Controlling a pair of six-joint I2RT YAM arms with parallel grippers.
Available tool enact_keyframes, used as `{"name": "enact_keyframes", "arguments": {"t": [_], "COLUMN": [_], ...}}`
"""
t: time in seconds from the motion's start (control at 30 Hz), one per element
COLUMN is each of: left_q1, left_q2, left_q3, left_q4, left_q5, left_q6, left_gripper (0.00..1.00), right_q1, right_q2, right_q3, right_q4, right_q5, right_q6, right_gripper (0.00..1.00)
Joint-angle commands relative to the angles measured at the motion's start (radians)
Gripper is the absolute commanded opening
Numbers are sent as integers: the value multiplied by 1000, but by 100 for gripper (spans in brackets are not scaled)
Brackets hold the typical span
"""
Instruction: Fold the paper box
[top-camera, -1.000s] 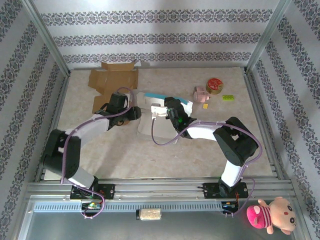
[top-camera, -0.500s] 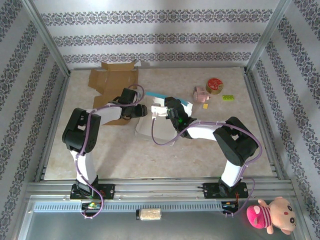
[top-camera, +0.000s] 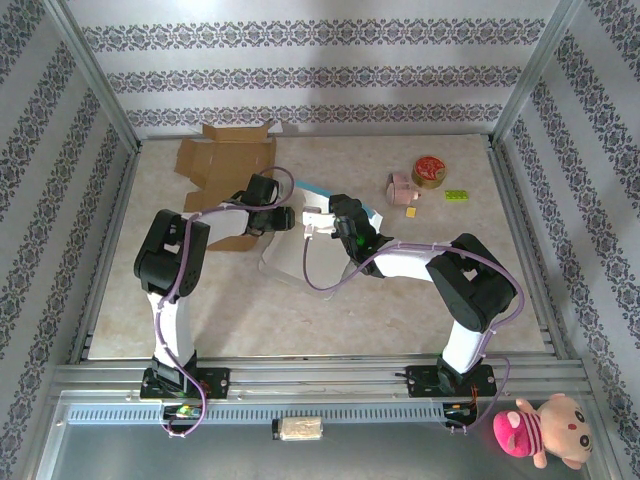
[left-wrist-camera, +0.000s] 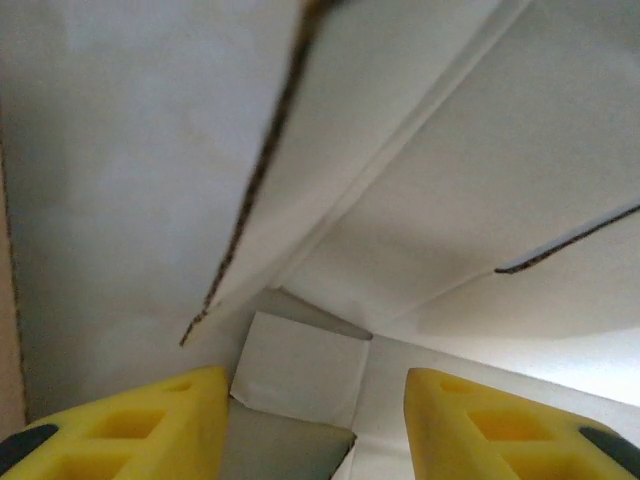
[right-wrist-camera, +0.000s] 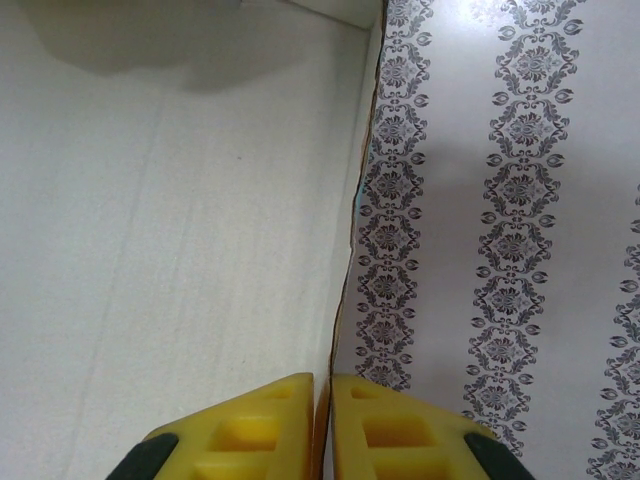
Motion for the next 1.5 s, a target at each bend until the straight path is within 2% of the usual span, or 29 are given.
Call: {"name": "enact_keyframes", "arguments": {"t": [0.0, 0.2, 0.5, 0.87, 1.1, 1.2, 1.33, 1.47], "left_q1": [0, 0, 1, 3, 3, 3, 2, 1], "left_q2": [37, 67, 10, -93, -46, -51, -124, -175], "left_q3": [45, 58, 44, -14, -32, -52, -86, -112], "left_q4": [-23, -54, -19, 109, 142, 138, 93, 34], "left_q5": [-37, 11, 156, 246, 333, 303, 170, 52], "left_q6": [79, 117, 67, 1, -50, -43, 14, 56], "left_gripper": [50, 50, 37, 35, 35, 35, 40, 40], "right_q1": [-5, -5, -3, -6, -5, -5, -5, -4], "right_q2": [3, 5, 15, 14, 15, 14, 11, 14], "right_q3": [-13, -11, 2, -7, -8, -11, -17, -14], "right_q4": [-6, -6, -5, -2, 0, 1, 0, 1], "right_q5": [-6, -9, -4, 5, 6, 8, 8, 7], "right_q6": [0, -1, -2, -4, -1, -1, -2, 0], "right_gripper": [14, 14, 14, 14, 14, 14, 14, 14]}}
